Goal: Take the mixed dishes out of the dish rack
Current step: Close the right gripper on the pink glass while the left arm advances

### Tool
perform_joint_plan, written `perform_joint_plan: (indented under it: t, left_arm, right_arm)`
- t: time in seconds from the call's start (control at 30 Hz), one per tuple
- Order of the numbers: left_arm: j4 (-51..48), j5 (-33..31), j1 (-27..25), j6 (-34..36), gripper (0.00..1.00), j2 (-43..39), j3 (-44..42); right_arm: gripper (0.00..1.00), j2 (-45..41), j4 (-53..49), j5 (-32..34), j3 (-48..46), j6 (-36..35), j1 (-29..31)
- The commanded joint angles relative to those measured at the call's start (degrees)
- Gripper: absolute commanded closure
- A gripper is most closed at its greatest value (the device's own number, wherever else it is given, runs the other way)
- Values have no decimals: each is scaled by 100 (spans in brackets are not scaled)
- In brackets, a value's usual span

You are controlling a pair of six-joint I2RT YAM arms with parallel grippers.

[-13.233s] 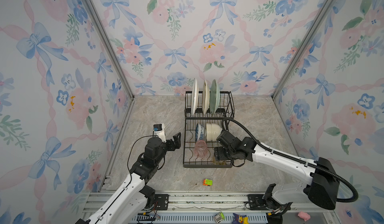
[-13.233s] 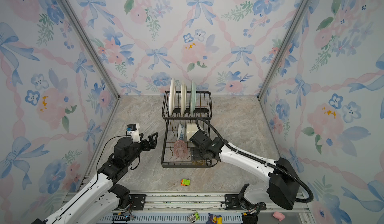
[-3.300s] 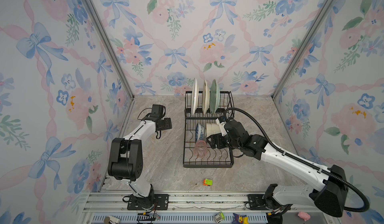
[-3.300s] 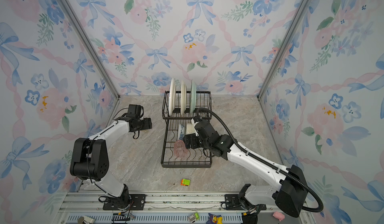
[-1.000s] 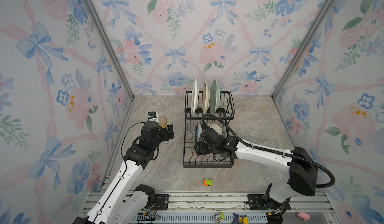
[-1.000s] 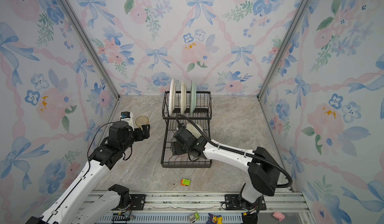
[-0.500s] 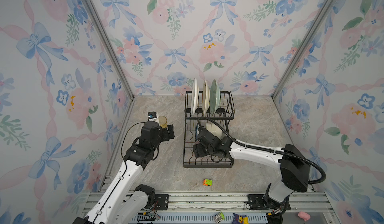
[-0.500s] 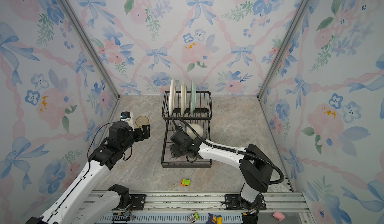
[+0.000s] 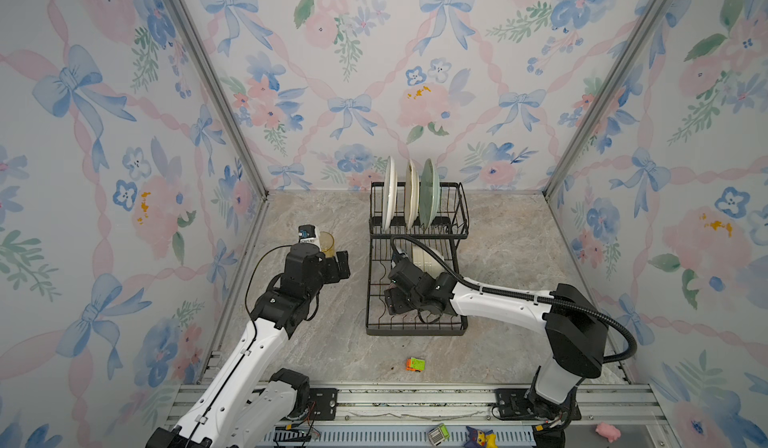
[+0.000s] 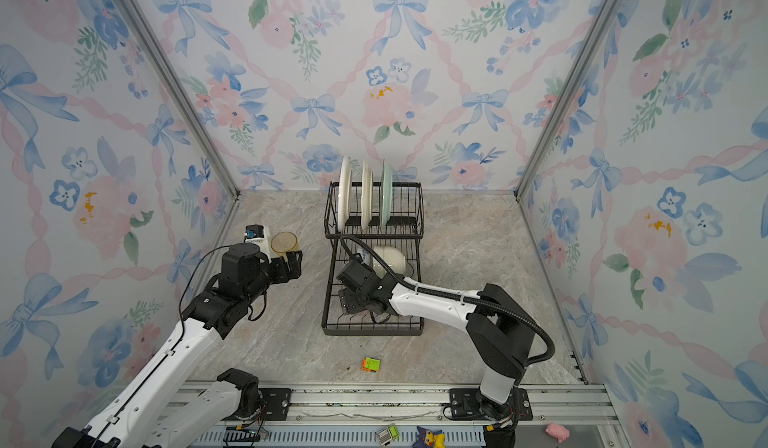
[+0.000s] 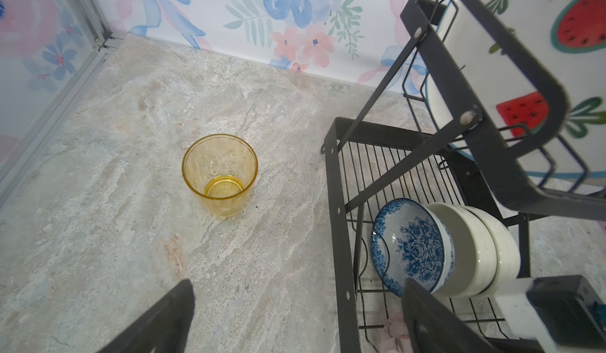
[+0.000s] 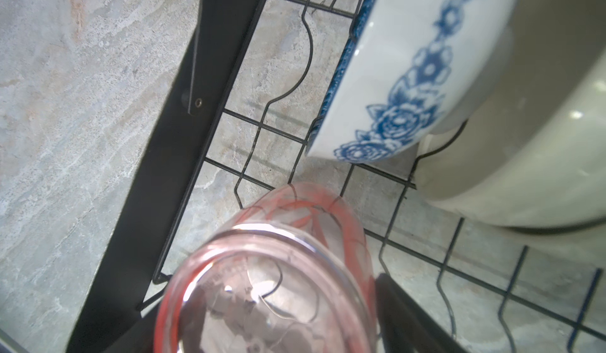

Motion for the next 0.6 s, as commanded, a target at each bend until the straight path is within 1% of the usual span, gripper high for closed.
perform_joint_plan:
  t: [0.0,0.07,0.13,0.53,0.57]
  left_arm:
    - [133,51,-21,-78,2,4,-105]
    - [151,52,-19,-62,2,21,-113]
    - [158,53,-21,-64,2,21,-114]
    - [230,102,-19,-91,2,23,-149]
    - [242,102,-23,-106,2,14,-330]
  right_arm:
    - [21,157,29,-28,191,8,-57]
    - [25,191,10,-29,209,13,-72]
    - [26,211,-8,-33,218,11,-76]
    - [27,-8,32,-186,167,82,-120]
    - [27,-37,61,-222,159,99,-129]
